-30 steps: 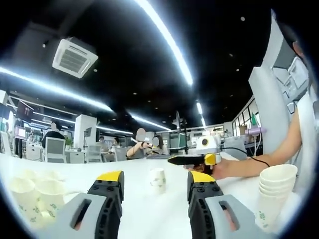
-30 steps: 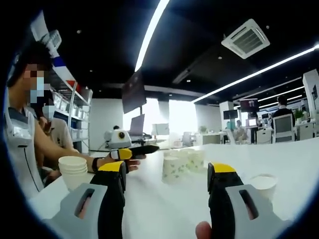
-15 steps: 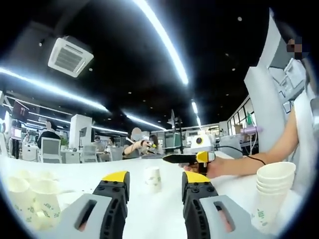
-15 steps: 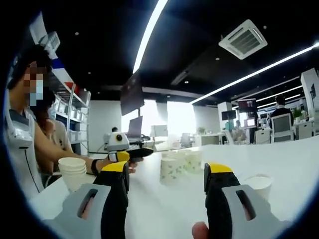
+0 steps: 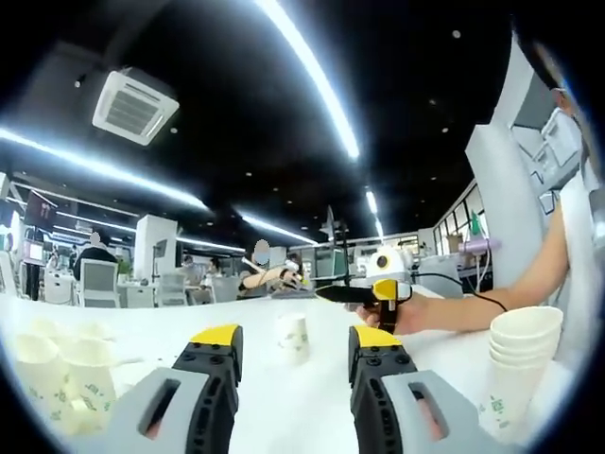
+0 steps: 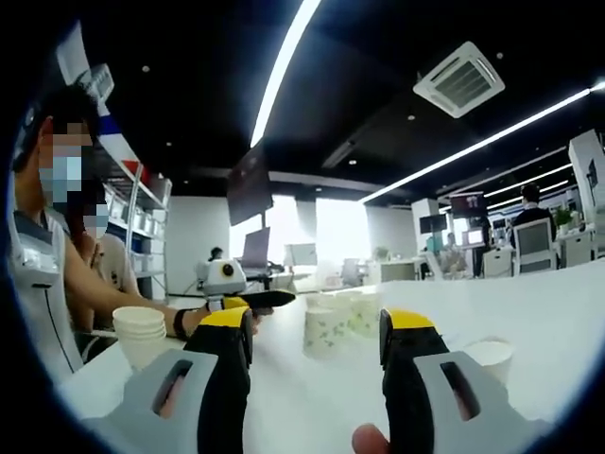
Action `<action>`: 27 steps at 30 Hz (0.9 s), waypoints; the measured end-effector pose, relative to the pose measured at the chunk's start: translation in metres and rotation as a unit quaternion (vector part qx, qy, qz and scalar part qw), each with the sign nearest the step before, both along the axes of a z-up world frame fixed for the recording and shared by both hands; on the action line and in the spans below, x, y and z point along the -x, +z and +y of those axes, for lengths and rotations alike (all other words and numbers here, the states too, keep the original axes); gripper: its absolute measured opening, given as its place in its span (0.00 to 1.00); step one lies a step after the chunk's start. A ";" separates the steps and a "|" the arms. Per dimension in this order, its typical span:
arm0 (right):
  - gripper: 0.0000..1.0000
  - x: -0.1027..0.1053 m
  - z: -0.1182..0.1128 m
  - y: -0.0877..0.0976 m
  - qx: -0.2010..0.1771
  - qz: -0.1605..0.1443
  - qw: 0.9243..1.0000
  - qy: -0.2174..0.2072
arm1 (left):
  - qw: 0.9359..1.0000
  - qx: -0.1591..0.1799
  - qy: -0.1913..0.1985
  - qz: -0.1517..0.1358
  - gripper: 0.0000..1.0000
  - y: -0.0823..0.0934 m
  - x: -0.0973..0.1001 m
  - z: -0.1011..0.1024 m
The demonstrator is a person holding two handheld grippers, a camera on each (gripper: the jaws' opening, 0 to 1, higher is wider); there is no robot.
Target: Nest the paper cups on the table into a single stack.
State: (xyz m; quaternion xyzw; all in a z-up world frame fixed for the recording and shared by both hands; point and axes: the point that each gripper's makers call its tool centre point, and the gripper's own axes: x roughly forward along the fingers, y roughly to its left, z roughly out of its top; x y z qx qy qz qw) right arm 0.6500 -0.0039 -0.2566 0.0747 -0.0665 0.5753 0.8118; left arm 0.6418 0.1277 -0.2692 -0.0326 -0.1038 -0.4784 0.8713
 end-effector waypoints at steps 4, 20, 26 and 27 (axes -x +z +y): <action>0.55 -0.003 -0.002 -0.001 -0.002 0.005 1.000 -0.005 | 1.000 -0.001 0.002 0.004 0.49 -0.001 -0.001 0.001; 0.55 -0.058 -0.069 -0.025 0.116 -0.040 0.977 -0.175 | 1.000 0.008 0.007 0.009 0.49 0.000 -0.005 0.006; 0.52 -0.087 -0.080 -0.039 0.102 0.016 0.971 -0.216 | 1.000 0.008 0.009 0.009 0.48 0.000 -0.005 0.007; 0.51 -0.091 -0.080 -0.040 0.101 0.018 0.970 -0.219 | 1.000 0.009 0.009 0.007 0.48 0.001 -0.005 0.007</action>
